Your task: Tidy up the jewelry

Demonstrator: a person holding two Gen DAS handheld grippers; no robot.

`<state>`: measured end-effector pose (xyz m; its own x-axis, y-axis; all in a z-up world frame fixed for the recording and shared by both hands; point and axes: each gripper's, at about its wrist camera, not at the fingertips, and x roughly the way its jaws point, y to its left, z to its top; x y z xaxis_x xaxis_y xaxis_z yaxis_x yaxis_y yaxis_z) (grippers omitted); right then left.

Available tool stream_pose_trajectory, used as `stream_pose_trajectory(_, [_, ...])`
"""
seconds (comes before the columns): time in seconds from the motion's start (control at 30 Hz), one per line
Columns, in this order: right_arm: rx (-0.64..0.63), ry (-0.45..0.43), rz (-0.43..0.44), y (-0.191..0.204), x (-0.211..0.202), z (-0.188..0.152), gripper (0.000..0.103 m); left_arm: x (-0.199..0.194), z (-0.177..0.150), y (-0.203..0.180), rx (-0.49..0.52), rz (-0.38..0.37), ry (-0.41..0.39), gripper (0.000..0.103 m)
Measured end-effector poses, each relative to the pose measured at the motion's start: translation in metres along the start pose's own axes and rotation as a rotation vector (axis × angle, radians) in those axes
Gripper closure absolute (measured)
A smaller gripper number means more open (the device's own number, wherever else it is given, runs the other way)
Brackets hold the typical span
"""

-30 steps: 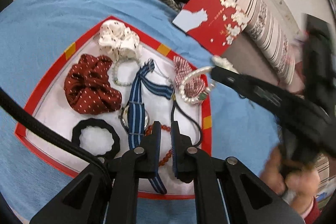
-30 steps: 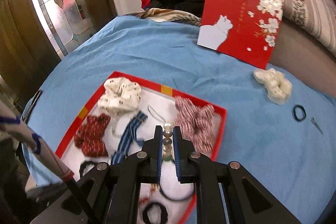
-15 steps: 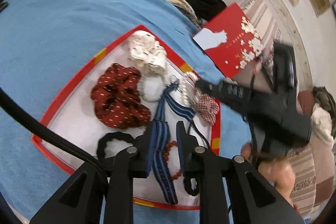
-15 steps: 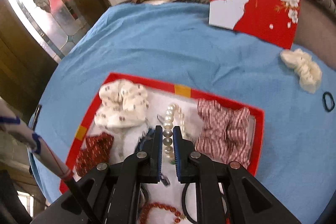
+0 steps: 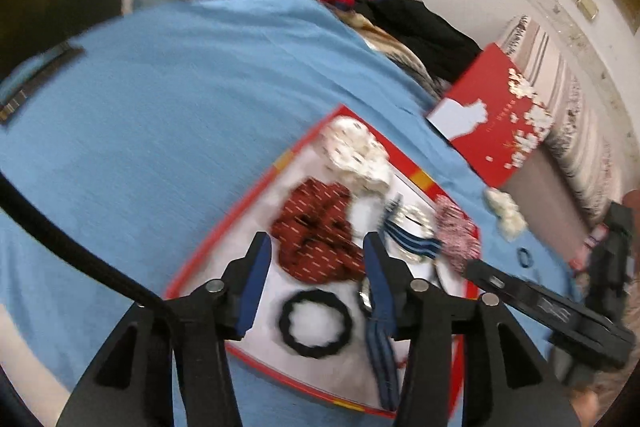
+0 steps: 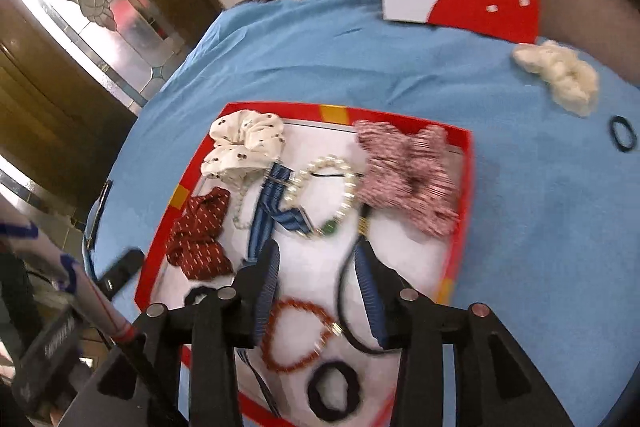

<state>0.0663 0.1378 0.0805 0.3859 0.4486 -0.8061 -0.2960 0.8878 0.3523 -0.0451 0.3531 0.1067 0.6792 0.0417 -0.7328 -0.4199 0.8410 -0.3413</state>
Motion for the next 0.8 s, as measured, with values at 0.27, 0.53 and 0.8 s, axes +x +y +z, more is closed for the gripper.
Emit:
stream_pose_trajectory(0.27, [-0.023,-0.066,-0.117,-0.018,-0.046,-0.052,0.052,-0.042,-0.006,-0.024,0.151,0.152,-0.220,0.026])
stream_pose_trajectory(0.53, [-0.078,-0.071,-0.161,-0.007,-0.045,-0.059,0.052,-0.087,-0.017,-0.036,0.183,0.303,-0.515,0.000])
stream_pose_trajectory(0.8, [-0.168,-0.142,-0.253,0.033,-0.013,-0.004,0.053,-0.083,-0.008,-0.026,0.162,0.360,-0.488,0.000])
